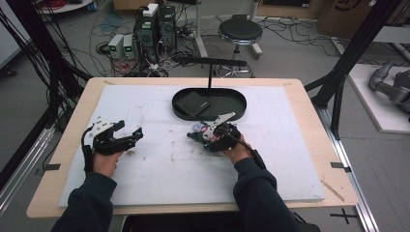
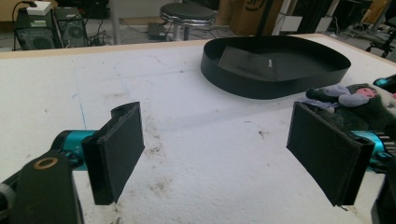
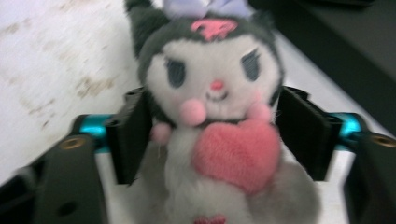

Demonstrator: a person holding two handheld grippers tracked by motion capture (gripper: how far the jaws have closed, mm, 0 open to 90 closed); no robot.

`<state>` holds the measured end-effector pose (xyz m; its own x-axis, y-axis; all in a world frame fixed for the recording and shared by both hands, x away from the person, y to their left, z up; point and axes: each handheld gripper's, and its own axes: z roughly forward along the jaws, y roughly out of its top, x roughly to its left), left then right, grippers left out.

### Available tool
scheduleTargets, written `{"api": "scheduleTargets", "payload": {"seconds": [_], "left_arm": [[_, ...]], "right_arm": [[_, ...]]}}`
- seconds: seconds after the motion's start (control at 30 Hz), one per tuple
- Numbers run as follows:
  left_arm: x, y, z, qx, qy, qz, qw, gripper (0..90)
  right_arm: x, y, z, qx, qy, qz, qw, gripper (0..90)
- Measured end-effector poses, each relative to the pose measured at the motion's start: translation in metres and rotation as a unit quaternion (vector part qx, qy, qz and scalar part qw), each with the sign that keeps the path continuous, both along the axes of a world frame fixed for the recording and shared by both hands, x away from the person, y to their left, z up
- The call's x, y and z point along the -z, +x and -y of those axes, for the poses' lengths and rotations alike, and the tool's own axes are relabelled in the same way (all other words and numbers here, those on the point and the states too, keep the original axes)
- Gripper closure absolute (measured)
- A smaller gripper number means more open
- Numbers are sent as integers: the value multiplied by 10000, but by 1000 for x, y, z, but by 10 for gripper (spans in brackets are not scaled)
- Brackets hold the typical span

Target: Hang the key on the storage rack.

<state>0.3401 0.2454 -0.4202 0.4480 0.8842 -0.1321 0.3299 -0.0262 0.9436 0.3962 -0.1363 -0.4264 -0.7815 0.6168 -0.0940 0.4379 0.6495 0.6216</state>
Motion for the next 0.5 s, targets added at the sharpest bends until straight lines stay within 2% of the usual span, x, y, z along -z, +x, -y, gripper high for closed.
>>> {"api": "scheduleTargets", "payload": {"seconds": [0.1, 0.17, 0.27, 0.4, 0.5], "left_arm": [[0, 0, 0, 3, -10, 4, 10000, 184], [0, 0, 0, 5, -2, -4, 10000, 184], [0, 0, 0, 6, 3, -16, 10000, 184], [0, -1, 0, 18, 3, -25, 10000, 184], [0, -1, 1, 43, 1, -31, 10000, 184]], "right_arm": [[0, -3, 0, -58, -99, 16, 9999, 395], [-3, -4, 4, -64, -42, 28, 10000, 409], [-10, -8, 13, -45, 112, 161, 9998, 412], [-28, -11, 35, 119, 410, 367, 9984, 412], [-43, -10, 52, 261, 483, 464, 9974, 412]]}}
